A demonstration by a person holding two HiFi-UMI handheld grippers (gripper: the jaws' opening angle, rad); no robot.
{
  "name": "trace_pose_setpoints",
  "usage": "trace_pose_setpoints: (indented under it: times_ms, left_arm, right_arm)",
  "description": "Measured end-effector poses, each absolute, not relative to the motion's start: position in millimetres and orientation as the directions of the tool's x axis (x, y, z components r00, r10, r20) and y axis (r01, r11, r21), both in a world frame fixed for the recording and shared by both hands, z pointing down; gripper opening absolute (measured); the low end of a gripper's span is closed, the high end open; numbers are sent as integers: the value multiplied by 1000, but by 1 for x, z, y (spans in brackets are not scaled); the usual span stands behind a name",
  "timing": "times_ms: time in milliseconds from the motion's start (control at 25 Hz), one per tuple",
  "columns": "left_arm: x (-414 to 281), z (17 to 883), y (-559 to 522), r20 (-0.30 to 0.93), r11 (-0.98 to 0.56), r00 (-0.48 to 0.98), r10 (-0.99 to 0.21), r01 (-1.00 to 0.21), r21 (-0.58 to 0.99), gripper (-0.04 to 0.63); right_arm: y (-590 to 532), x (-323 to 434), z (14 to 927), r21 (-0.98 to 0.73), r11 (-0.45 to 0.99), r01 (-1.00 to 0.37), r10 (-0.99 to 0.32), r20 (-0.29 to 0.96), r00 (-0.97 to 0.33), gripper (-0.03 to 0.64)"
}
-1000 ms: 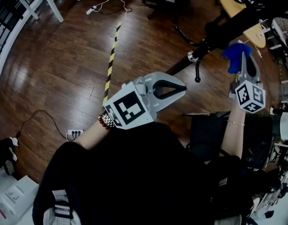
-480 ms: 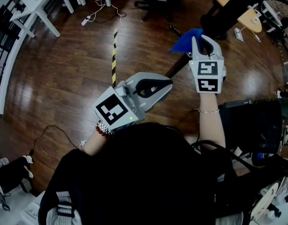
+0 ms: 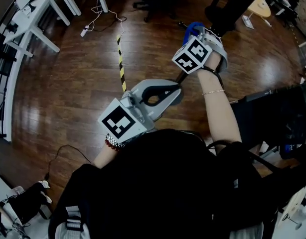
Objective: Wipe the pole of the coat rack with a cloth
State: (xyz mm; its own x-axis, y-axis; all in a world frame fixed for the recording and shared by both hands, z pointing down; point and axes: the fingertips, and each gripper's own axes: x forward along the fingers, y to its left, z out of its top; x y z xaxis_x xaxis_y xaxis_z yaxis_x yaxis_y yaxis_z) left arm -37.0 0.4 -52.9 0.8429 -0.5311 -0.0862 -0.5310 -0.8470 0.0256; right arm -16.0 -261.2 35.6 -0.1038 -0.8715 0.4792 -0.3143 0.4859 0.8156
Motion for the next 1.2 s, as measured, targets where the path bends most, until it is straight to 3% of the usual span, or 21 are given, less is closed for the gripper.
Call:
trace_pose_setpoints:
  times_ms: [280, 440, 560, 680, 800, 920, 1080, 1200]
  left_arm:
    - [-70, -56, 8, -91, -825, 821, -564, -565, 23, 6]
    - [-80, -58, 8, -90, -808, 804, -588, -588, 24, 6]
    - [-84, -60, 12, -89, -804, 800, -593, -594, 19, 6]
    - [-82, -60, 16, -81, -804, 800, -594, -594, 25, 6]
    - [-75, -63, 20, -74, -812, 809, -583, -582, 32, 6]
    - [-68, -58, 20, -52, -818, 816, -576, -574, 43, 6]
    - [-54, -41, 8, -14, -791, 793, -609, -606, 88, 6]
    - [-43, -27, -3, -16, -779, 786, -619, -611, 143, 6]
  right_arm:
    - [-262, -47, 33, 713, 524, -465, -845, 501, -185, 35]
    - [-232, -106, 27, 467, 728, -501, -685, 494, -535, 34]
    - [-193, -145, 4, 362, 836, -412, -529, 331, -782, 35]
    - [-153, -148, -39, 305, 876, -374, -422, 108, -900, 35]
    - [-112, -122, -82, 340, 870, -357, -366, -39, -930, 35]
    - [-68, -82, -80, 324, 887, -329, -311, -107, -944, 35]
    - [-53, 8, 38, 41, 879, -474, -476, 82, -875, 35]
    - [-85, 63, 87, 5, 790, -613, -608, 143, -781, 35]
